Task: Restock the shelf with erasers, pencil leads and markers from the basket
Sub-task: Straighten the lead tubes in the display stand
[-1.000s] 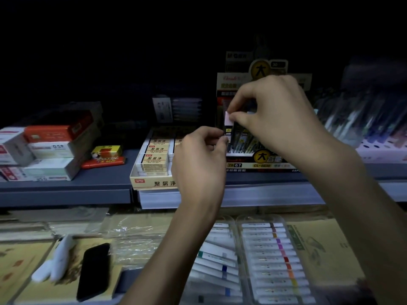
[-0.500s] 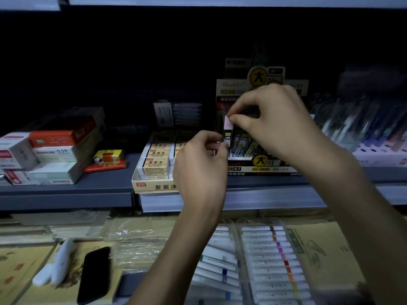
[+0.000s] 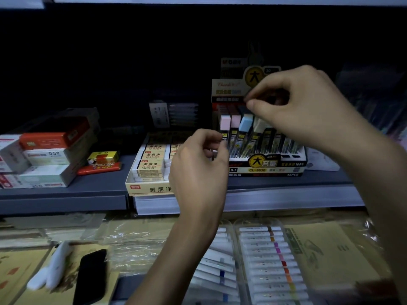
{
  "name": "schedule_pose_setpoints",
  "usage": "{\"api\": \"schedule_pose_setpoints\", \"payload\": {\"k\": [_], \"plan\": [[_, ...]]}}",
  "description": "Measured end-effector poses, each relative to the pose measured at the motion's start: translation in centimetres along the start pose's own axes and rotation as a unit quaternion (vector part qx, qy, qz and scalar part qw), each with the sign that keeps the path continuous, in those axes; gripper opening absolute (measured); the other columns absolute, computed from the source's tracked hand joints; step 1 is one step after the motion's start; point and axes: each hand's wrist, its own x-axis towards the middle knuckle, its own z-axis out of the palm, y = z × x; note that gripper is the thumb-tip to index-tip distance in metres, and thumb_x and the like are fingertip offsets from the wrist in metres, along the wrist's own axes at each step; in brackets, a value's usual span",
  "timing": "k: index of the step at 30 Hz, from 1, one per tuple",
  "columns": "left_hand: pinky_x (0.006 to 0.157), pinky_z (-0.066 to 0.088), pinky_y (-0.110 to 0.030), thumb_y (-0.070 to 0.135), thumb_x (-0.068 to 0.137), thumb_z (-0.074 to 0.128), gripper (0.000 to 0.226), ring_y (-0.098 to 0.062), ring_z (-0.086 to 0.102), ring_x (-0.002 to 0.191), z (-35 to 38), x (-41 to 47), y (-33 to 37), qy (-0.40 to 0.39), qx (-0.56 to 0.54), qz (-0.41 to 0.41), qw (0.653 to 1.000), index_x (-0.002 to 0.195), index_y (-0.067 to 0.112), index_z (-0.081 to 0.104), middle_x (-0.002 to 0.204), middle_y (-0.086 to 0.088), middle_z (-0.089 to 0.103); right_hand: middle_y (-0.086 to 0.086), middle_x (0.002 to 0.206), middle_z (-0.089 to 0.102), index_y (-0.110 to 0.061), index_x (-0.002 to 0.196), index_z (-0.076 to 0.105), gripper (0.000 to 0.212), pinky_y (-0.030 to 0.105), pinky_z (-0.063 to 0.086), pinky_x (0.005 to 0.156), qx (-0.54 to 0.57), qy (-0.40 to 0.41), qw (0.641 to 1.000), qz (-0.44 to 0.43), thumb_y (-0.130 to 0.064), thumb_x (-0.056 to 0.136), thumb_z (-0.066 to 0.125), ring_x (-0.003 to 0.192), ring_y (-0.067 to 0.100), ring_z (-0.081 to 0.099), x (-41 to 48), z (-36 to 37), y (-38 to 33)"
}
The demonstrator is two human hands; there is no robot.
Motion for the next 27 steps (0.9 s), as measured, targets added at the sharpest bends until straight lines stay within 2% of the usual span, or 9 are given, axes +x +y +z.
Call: {"api": "schedule_pose_setpoints", "payload": {"k": [2,6,10,15,22,27], "plan": [[0.069,0.058,-0.037,0.031,0.093,0.073,0.003,-0.003,0.065,0.078,0.2,-0.2,0.0,0.001,0.01,0.006,1.0,0.096,0.032,0.072,0.083,0.015,0.07,-0.021,0.079,0.066,-0.035,0.097,0.076,0.009,0.0,0.037,0.058,-0.006,-0.031,0.999,0.004,-0.031,0.089,0.075,0.075,-0.015,0.059,0.0,-0.5,0.1],[0.07,0.058,-0.036,0.032,0.093,0.073,0.002,-0.002,0.066,0.08,0.6,-0.4,0.0,0.003,0.017,0.009,1.0,0.094,0.033,0.071,0.084,0.015,0.07,-0.014,0.083,0.07,-0.034,0.092,0.073,0.015,0.014,0.043,0.064,-0.034,-0.061,0.998,-0.001,-0.029,0.081,0.083,0.076,-0.005,0.062,-0.1,-0.7,0.2],[0.07,0.057,-0.037,0.032,0.093,0.073,0.002,-0.003,0.065,0.081,0.9,-0.5,0.0,-0.002,0.023,0.009,1.0,0.095,0.032,0.071,0.085,0.015,0.07,-0.013,0.075,0.068,-0.032,0.085,0.074,0.01,0.023,0.046,0.064,-0.05,-0.056,0.997,0.005,-0.031,0.082,0.083,0.072,-0.001,0.062,-0.1,0.3,0.2],[0.069,0.056,-0.034,0.031,0.093,0.071,0.003,-0.001,0.063,0.079,1.3,-0.7,-0.1,-0.003,0.041,0.006,0.999,0.095,0.034,0.072,0.086,0.016,0.07,-0.013,0.082,0.069,-0.033,0.093,0.077,0.011,0.038,0.058,0.081,-0.08,-0.017,0.997,0.009,-0.031,0.083,0.082,0.087,0.01,0.066,0.3,1.2,-0.3],[0.068,0.056,-0.035,0.034,0.094,0.07,0.002,-0.002,0.062,0.081,1.6,-0.7,-0.3,-0.003,0.06,-0.001,0.998,0.096,0.035,0.07,0.087,0.017,0.068,-0.011,0.086,0.068,-0.033,0.091,0.076,0.009,0.036,0.058,0.082,-0.086,-0.001,0.996,0.006,-0.029,0.084,0.082,0.092,0.013,0.066,0.3,1.8,-0.8],[0.069,0.055,-0.041,0.033,0.094,0.069,0.001,-0.006,0.062,0.083,1.4,-0.7,-0.4,0.005,0.078,0.024,0.997,0.095,0.033,0.068,0.088,0.015,0.066,-0.01,0.089,0.07,-0.034,0.091,0.077,0.009,0.038,0.058,0.082,-0.088,0.0,0.996,0.01,-0.029,0.085,0.081,0.093,0.013,0.067,0.2,2.2,-1.0]]}}
